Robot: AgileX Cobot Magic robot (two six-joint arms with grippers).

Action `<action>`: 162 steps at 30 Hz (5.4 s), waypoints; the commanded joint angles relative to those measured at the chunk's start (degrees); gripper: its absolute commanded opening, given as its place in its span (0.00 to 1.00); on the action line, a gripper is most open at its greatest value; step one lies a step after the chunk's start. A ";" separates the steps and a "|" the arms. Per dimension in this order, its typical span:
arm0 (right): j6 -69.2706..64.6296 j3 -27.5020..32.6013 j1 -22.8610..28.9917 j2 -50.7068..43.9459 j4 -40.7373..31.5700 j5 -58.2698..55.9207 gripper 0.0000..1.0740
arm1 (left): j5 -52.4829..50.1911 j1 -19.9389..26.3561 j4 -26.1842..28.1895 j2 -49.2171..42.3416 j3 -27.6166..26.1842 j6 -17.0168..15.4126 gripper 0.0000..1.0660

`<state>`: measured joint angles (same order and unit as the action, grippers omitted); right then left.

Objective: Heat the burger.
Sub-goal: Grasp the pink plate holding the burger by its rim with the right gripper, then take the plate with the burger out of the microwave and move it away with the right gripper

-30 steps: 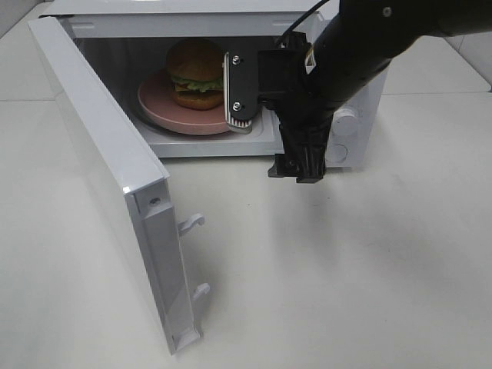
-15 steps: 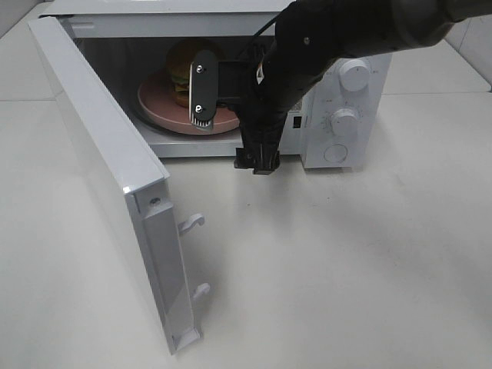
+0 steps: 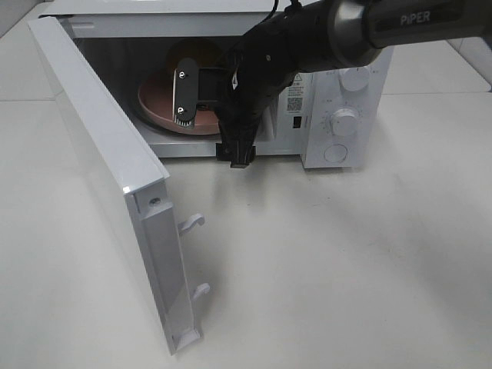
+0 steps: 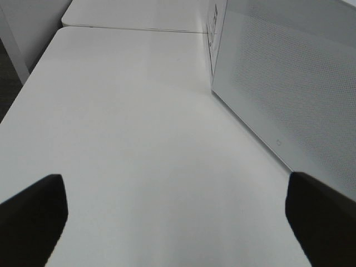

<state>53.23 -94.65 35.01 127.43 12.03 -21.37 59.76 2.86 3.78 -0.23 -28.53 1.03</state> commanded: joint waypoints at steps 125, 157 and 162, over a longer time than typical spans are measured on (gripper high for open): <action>14.84 44.75 -0.06 -37.76 0.40 9.68 0.00 | -0.34 -0.06 0.29 -1.32 0.06 0.00 0.95; -1.49 61.76 -0.06 -71.79 7.51 -11.75 0.00 | -0.34 -0.06 0.29 -1.32 0.06 0.00 0.95; -5.79 61.76 -0.06 -75.17 8.19 -15.87 0.00 | -0.34 -0.06 0.29 -1.32 0.06 0.00 0.95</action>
<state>49.90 -32.54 35.18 54.55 17.82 -37.36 59.76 2.86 3.78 -0.23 -28.53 1.03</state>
